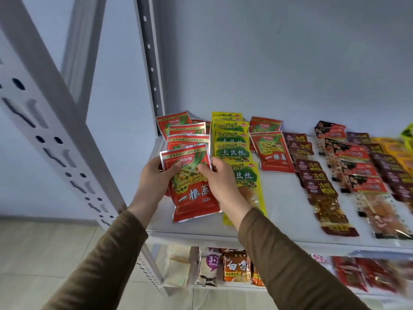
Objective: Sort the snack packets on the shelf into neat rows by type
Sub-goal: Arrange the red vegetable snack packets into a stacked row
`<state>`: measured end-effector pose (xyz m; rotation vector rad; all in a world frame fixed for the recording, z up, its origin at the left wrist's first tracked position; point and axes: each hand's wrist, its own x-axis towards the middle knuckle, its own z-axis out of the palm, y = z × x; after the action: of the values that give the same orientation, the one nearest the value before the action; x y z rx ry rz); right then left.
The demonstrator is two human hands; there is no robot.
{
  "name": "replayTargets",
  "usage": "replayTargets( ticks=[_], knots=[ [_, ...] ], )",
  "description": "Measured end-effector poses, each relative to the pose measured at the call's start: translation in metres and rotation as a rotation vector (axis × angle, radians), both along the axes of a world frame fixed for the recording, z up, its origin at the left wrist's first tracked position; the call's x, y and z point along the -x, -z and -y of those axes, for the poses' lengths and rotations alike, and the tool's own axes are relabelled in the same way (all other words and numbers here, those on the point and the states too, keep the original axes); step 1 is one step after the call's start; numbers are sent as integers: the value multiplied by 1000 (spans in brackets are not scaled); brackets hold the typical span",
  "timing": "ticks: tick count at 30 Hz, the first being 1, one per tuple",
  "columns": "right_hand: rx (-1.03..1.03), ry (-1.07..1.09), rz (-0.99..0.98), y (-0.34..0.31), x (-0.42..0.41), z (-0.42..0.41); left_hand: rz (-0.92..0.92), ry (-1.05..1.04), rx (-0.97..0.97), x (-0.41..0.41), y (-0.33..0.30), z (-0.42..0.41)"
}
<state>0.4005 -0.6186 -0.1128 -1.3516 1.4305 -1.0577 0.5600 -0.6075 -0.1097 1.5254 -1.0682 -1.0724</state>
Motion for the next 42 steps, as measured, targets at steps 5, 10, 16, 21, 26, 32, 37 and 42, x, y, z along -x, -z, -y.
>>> replayTargets(
  ticks=[5,10,16,21,26,32,37,42],
  knots=[
    [-102,15,223,-8,5,4,-83,40,2,8,-12,2],
    [-124,-82,228,-15,13,6,-101,27,25,18,-25,8],
    [-122,10,205,-36,70,11,-157,142,30,61,-41,18],
    [-118,140,205,-47,148,13,-229,348,-25,115,-46,30],
    [-134,252,115,-42,205,18,-216,574,-73,165,-43,34],
    [-80,307,-138,-15,221,42,-116,635,-127,200,-40,41],
    [93,277,-460,10,215,50,-125,621,-189,208,-30,39],
    [99,163,-555,14,214,37,-194,584,-224,217,-22,41]
  ],
)
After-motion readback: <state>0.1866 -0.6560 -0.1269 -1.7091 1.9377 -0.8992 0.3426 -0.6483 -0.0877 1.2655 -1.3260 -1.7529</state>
